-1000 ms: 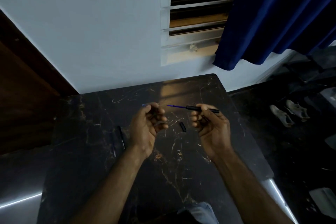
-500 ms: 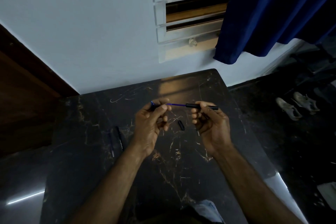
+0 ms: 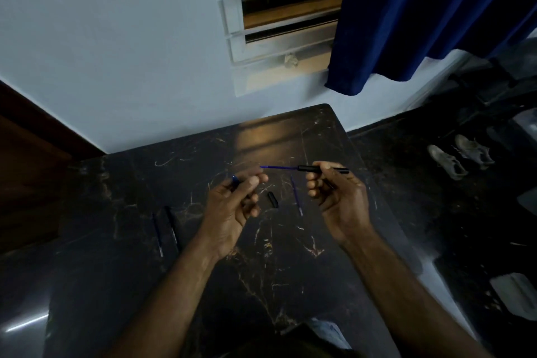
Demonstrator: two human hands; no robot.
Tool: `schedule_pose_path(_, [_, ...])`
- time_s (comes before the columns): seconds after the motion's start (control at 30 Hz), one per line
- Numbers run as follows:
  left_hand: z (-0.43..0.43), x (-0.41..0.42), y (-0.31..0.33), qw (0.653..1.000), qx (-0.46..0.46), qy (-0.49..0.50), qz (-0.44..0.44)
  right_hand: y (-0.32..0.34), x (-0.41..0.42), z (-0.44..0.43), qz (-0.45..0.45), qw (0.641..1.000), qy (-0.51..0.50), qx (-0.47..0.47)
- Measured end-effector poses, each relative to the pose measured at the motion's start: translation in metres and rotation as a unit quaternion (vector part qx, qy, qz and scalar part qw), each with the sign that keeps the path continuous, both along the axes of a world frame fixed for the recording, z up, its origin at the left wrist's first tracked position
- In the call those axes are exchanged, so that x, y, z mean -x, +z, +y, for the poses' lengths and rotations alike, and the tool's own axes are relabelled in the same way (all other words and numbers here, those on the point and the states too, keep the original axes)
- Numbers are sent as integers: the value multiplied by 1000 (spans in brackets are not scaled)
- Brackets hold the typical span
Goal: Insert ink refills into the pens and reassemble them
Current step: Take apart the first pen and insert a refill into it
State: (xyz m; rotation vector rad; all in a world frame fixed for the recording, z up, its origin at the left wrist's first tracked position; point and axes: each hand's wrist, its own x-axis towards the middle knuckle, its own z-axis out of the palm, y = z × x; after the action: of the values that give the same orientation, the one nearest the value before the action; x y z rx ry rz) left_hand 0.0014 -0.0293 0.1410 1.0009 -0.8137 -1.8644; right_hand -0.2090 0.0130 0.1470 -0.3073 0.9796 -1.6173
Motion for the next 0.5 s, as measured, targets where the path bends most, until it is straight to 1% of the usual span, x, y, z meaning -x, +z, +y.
schedule_pose_path(0.1, [3, 16, 2, 1000, 12, -25, -9, -4, 3, -4, -1, 1000, 6, -7])
schedule_pose_path(0.27, [-2, 34, 0, 999, 10, 32, -18, -11, 2, -10, -5, 1000, 25, -11])
schedule_pose_path(0.5, [-12, 30, -7, 997, 23, 69, -29, -14, 4, -22, -7, 999, 47, -12])
